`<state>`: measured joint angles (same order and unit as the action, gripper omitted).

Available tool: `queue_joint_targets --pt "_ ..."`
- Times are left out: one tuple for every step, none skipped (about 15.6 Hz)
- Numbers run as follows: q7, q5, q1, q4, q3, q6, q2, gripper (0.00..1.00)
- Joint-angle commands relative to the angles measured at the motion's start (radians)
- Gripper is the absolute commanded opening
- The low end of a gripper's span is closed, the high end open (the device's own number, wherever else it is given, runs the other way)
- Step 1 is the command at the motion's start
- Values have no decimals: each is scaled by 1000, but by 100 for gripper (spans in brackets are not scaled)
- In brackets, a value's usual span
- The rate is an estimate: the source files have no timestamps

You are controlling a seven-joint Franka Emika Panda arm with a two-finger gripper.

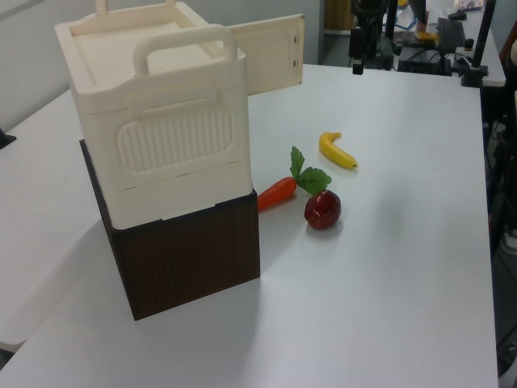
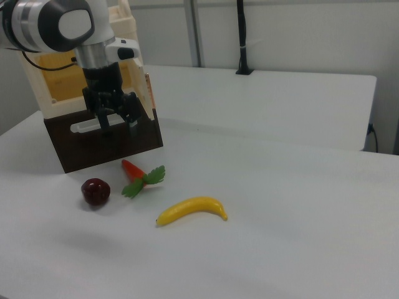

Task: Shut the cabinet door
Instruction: 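Move the gripper toward the outer edge of the open cream door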

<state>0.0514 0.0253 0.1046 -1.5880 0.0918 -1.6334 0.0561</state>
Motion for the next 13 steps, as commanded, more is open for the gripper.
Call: queue_joint_targets --pt "5 19 4 -13 5 1 -16 63" --pt "5 19 4 -13 5 1 -16 46" --pt "4 19 4 -15 5 0 -15 32" --pt "4 19 4 -13 5 0 -15 17" --pt "4 19 4 -13 5 0 -13 0" --pt "4 19 6 -15 5 0 -13 0" --pt "4 19 4 -13 5 1 -13 0" --pt "4 18 6 -13 5 0 -13 0" --pt "4 18 6 -13 5 0 -13 0" --pt "5 16 4 -13 5 -2 -13 0" --pt "4 16 4 -10 5 -3 -13 0" --pt "4 15 4 -4 5 -9 -13 0" --pt "7 13 3 17 6 -20 -10 0"
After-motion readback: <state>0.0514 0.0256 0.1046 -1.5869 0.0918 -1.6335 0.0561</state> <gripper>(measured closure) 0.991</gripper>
